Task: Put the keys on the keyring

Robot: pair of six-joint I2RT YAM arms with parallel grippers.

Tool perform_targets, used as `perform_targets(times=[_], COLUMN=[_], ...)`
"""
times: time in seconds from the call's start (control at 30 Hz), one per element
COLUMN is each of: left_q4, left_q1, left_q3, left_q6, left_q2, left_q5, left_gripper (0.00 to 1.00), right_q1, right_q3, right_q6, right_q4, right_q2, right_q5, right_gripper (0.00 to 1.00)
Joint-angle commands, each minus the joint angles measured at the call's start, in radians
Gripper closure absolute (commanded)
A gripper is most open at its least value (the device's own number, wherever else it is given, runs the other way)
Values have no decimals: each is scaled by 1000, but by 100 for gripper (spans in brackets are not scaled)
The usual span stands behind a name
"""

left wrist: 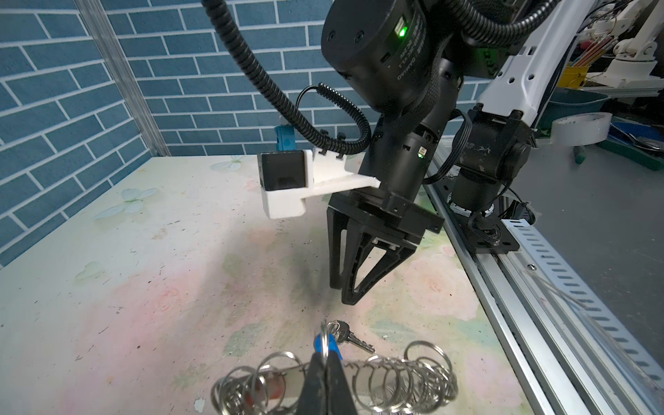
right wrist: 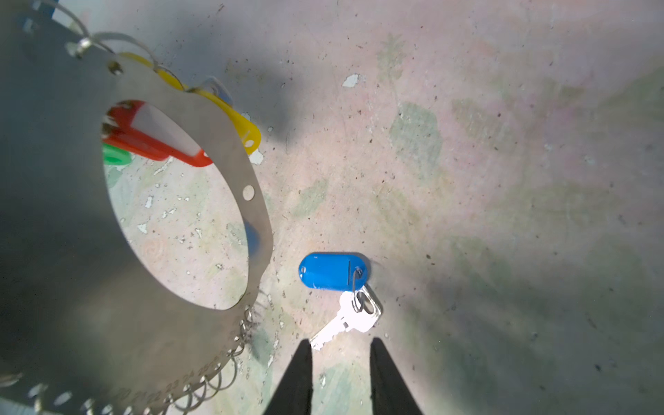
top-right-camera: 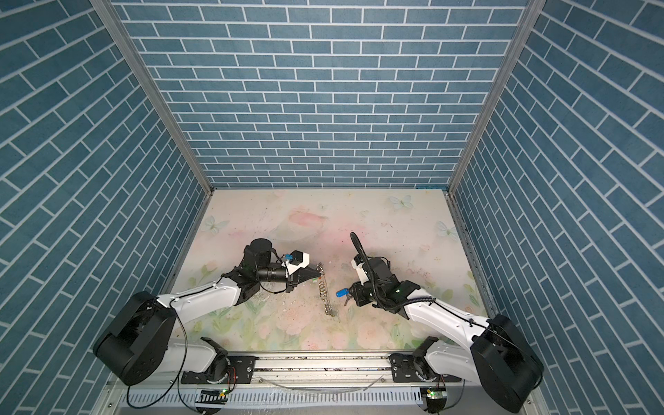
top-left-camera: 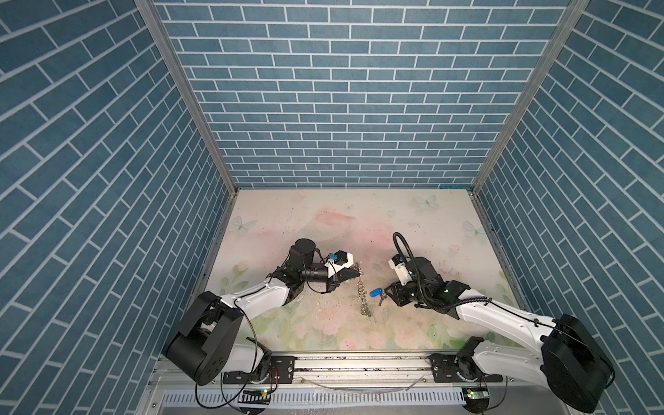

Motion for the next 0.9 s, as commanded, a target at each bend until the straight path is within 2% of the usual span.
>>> perform_targets(times=[0.0,0.17,0.53,0.87], left_q4=[38,38,40,39], left_q1=[5,5,5,5], left_q3=[-8,-7,-5,-2], left_q6=[13,12,12,11], left_q2=[-22,-21,-20,-16], left_q5=[12,14,16,25], left_gripper=[100,100,100,100], right_q1=[13,29,81,96], right_q3=[-18,-59,-165,-160], right_q6=[-13,-59,-71,-95], right_q4=[81,188,322,375], right_q2=[31,71,78,136], right_q5=[15,6,130,168], right_gripper=[76,79,77,82])
